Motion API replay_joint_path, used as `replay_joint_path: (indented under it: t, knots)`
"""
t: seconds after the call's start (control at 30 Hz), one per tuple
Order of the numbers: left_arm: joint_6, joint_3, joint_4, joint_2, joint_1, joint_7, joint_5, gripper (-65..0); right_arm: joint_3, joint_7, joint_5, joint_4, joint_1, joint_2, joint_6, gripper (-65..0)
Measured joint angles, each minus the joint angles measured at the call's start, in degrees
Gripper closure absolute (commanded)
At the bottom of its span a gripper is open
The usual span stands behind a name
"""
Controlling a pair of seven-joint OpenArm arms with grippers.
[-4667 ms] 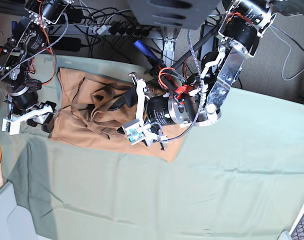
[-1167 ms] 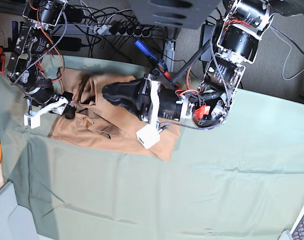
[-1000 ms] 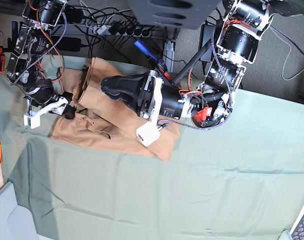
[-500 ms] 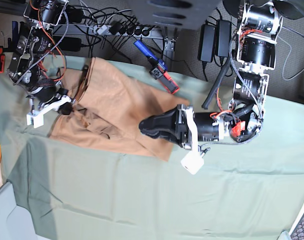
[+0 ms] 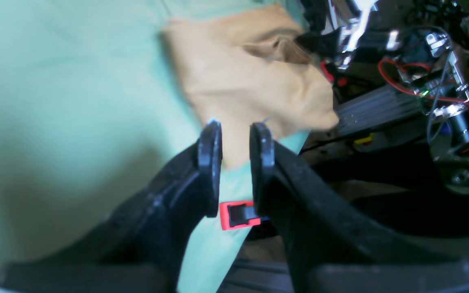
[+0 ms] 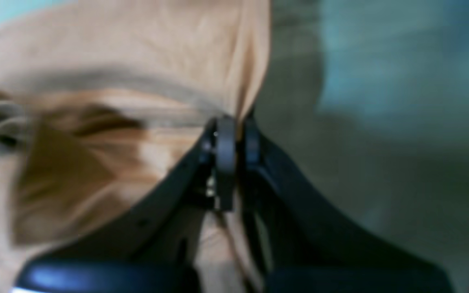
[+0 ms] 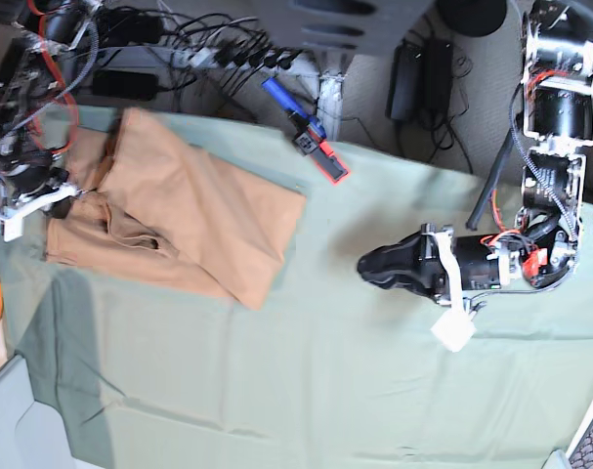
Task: Fold the T-shirt properly
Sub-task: 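Grasp the folded shirt bundle with the right gripper and lift it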
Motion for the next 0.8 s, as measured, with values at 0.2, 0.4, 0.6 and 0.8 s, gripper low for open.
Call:
replay_joint_path:
  t: [0.2, 0.4, 0.6, 0.8]
  knots:
    - [0.02, -1.68, 0.0, -0.07, 1.07, 0.17, 0.02, -15.6, 0.66, -4.44, 6.1, 2.99, 0.04, -0.72, 0.11, 0.0]
    - [0.0, -1.62, 0.02, -4.35, 1.03, 0.24, -0.37, -15.6, 0.7, -6.34, 7.69, 11.32, -0.04, -9.49, 0.66, 0.0]
    - [-0.02, -1.62, 0.02, -9.18, 1.01, 1.7, -3.58, -15.6, -2.73, -6.54, 7.8, 16.5, -0.02, -18.29, 0.79, 0.0]
    - [-0.07, -1.57, 0.02, -12.5, 1.03, 1.77, -3.63, -15.6, -12.72, -5.97, 4.44, 17.53, 0.0, -23.52, 0.83, 0.0]
